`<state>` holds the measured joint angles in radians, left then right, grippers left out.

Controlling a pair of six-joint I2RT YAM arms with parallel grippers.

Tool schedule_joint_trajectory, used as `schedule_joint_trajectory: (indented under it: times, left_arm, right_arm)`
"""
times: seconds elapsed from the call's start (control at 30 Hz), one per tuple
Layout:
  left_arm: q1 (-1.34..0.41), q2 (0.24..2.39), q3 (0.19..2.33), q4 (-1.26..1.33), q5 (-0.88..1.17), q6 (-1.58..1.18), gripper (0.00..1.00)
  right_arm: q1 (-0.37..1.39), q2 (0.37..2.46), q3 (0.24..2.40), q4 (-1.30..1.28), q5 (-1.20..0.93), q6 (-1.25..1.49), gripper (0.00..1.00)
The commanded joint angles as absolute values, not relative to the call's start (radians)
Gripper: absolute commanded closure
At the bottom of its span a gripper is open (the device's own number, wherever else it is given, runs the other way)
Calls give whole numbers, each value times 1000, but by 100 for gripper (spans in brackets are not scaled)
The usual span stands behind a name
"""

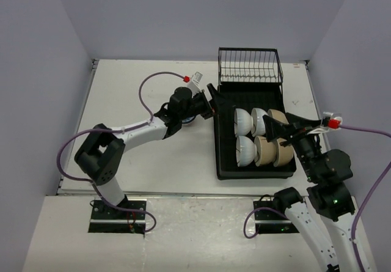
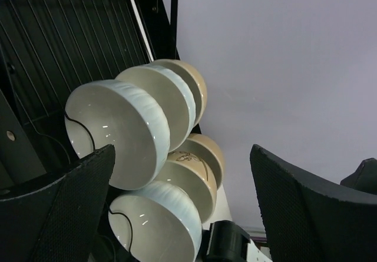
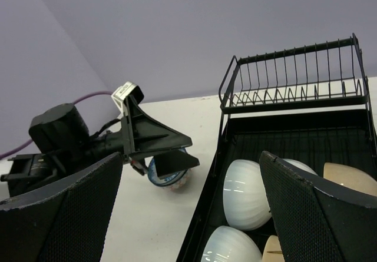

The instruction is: Unload the bowls from the dish rack

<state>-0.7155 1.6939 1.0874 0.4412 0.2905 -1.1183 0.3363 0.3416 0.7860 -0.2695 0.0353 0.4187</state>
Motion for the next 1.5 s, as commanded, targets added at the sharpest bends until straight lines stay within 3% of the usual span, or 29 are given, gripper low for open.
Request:
schedule_joint_trajectory:
  times: [0.0, 0.57, 0.77, 1.03, 1.13, 1.27, 1.47]
  left_arm:
    - [-727, 1729, 1144, 560, 356, -1195, 5]
    - [-747, 1888, 1190, 572, 373, -1198, 28]
    - [-752, 1940, 1203, 669, 442, -1244, 46]
    - [-769, 1997, 1249, 667, 451, -1258, 48]
    - [-772, 2009, 1261, 664, 451, -1258, 54]
    - [-776, 2026, 1279, 667, 460, -1259, 69]
    - [-778, 2042, 1284, 669, 468, -1267, 72]
  right_arm:
    - [336, 324, 779, -250, 52, 402, 1]
    - [336, 324, 782, -259, 32, 391, 1]
    - [336, 328, 784, -258, 21, 390, 1]
    - [336, 327, 785, -259, 15, 385, 1]
    - [336, 330, 785, -259, 14, 383, 1]
    - [336, 331, 785, -258, 9, 382, 1]
    - [336, 333, 787, -258, 5, 379, 1]
